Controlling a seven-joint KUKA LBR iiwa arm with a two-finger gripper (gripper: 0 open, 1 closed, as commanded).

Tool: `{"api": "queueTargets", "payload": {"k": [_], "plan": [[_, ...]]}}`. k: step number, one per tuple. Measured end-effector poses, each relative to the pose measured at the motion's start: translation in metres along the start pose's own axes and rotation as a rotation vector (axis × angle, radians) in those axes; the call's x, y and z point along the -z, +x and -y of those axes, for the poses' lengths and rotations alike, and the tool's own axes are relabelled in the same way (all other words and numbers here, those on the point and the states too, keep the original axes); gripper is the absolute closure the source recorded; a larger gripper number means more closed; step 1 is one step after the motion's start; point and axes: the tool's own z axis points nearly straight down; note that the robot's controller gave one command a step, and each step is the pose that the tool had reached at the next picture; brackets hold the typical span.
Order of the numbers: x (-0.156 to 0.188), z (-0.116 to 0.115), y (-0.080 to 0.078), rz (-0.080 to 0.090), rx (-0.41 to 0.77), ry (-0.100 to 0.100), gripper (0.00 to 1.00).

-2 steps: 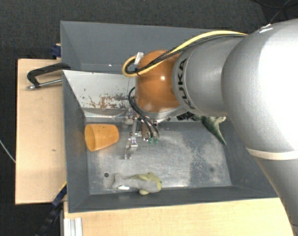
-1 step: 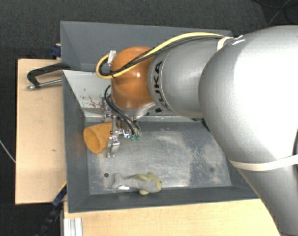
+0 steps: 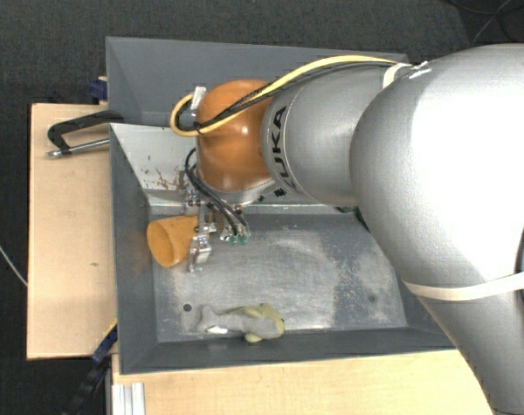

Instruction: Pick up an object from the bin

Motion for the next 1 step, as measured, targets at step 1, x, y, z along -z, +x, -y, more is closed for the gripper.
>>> {"api": "queueTargets", "payload": {"k": [1], "plan": [[0.139, -0.0287, 0.0011, 0.002, 0.284, -0.003, 1.0]]}}
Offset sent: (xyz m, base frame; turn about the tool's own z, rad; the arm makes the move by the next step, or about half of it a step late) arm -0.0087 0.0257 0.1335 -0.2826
